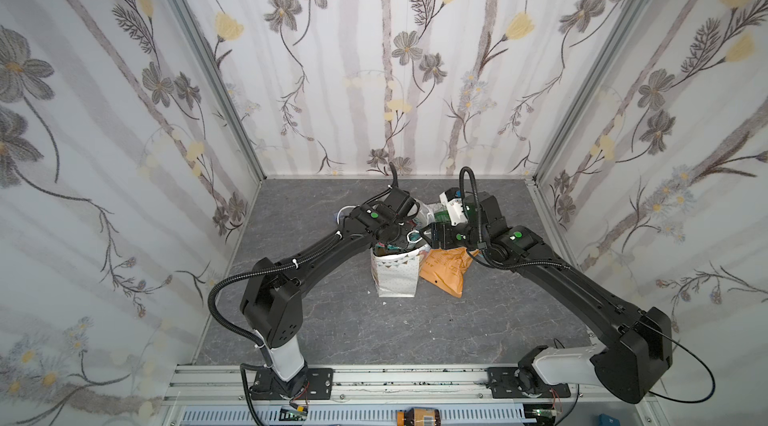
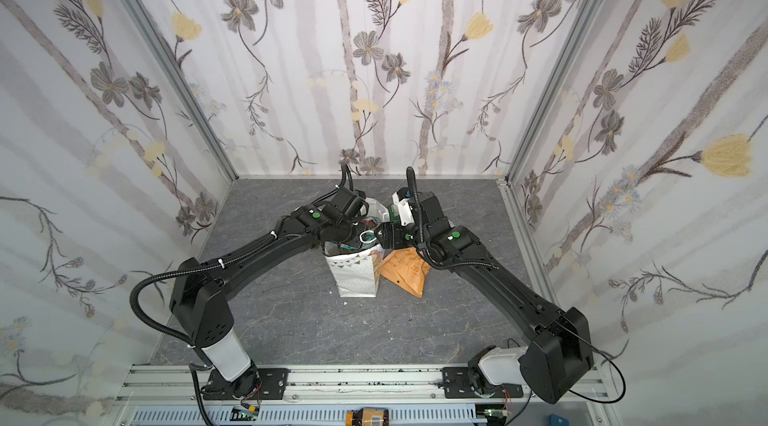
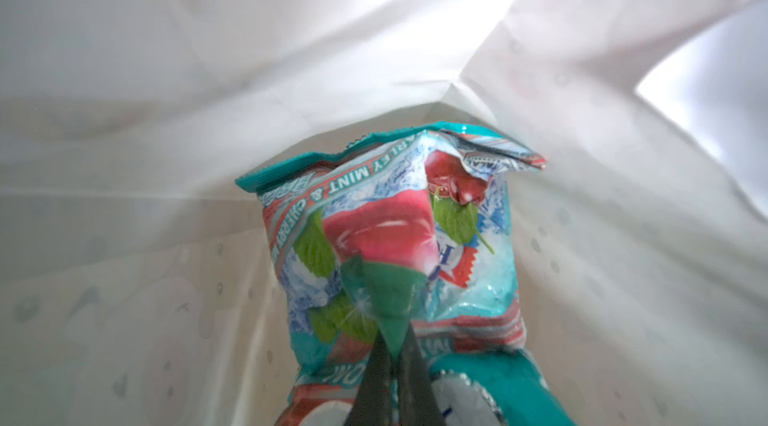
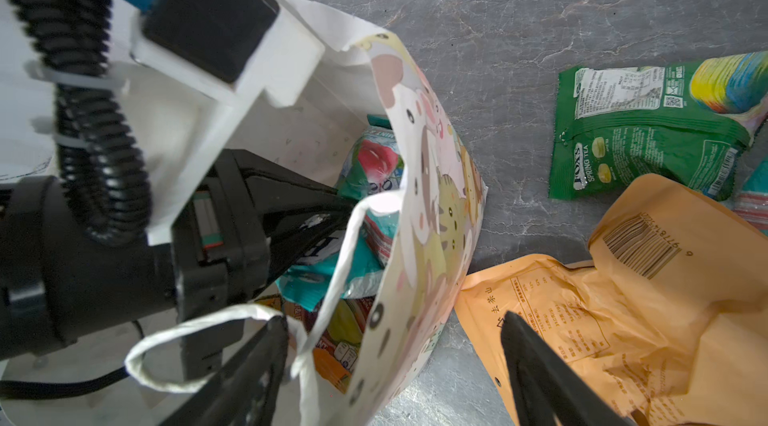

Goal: Take the snacks out of the paper bag
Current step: 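Close the left gripper on the top of the teal Fox's Mint Blossom pack, then lift the teal pack out with the left gripper while right gripper reaches toward it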

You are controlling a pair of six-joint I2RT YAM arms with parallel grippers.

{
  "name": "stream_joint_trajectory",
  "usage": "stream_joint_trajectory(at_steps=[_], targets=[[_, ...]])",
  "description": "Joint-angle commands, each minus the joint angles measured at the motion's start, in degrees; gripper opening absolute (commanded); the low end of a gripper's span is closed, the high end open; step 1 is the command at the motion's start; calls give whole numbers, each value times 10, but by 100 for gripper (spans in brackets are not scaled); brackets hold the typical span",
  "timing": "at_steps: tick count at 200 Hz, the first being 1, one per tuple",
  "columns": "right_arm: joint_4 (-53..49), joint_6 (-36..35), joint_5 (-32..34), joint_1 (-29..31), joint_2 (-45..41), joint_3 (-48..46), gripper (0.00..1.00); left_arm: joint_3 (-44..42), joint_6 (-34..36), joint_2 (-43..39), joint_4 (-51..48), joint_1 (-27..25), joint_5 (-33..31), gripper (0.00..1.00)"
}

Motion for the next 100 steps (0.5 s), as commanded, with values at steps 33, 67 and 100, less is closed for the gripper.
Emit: stream_joint_trajectory(at_steps=[33, 67, 100], targets=[[26, 15, -3, 1, -20, 13, 88, 18, 14, -23, -7, 0, -21, 0], [37, 24, -7, 1, -33, 16, 89, 28, 21, -30, -11, 0, -29, 0], [49, 30, -9, 1, -49, 18, 90, 39, 29, -35, -13, 0, -35, 0]])
